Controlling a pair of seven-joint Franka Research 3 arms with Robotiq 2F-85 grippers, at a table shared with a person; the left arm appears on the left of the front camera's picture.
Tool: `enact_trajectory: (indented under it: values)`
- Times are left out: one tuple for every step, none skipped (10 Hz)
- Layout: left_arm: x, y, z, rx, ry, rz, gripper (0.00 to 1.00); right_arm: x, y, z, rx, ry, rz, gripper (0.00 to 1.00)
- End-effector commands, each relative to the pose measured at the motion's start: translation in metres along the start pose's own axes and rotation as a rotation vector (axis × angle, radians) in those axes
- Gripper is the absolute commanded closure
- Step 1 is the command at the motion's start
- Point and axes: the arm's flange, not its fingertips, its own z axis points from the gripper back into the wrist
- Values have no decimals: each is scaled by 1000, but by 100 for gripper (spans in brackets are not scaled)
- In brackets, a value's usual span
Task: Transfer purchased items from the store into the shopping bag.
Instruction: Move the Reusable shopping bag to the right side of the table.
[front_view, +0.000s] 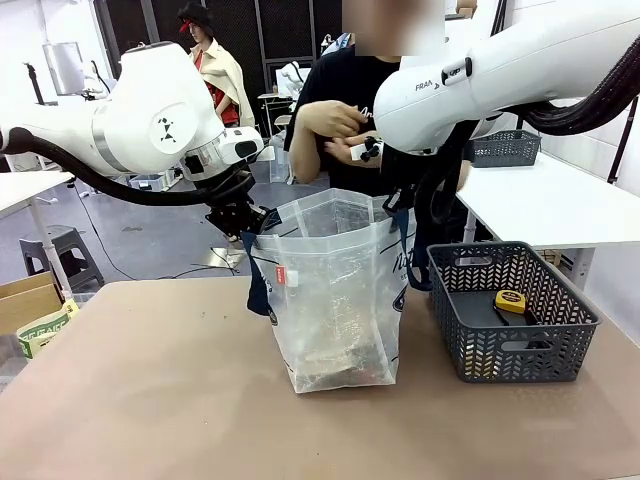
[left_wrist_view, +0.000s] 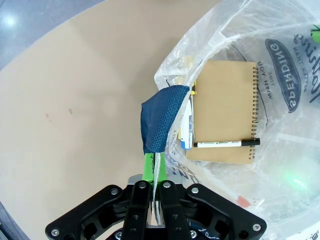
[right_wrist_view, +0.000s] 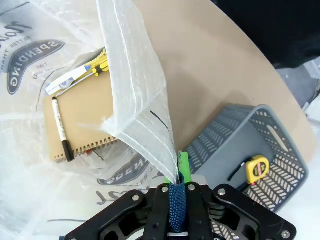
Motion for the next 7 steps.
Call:
enact_trajectory:
  values:
    - [-1,2,0,2,-1,4,100,-1,-2,0,-1,0,-4,100]
    - [-1,2,0,2,-1,4,100,-1,-2,0,-1,0,-4,100]
    - [-1,2,0,2,-1,4,100,-1,-2,0,-1,0,-4,100]
    - [-1,2,0,2,-1,4,100,-1,-2,0,-1,0,-4,100]
    - [-1,2,0,2,-1,4,100,-1,-2,0,-1,0,-4,100]
    - [-1,2,0,2,-1,4,100,-1,-2,0,-1,0,-4,100]
    - [-1,2,0,2,-1,4,100,-1,-2,0,-1,0,-4,100]
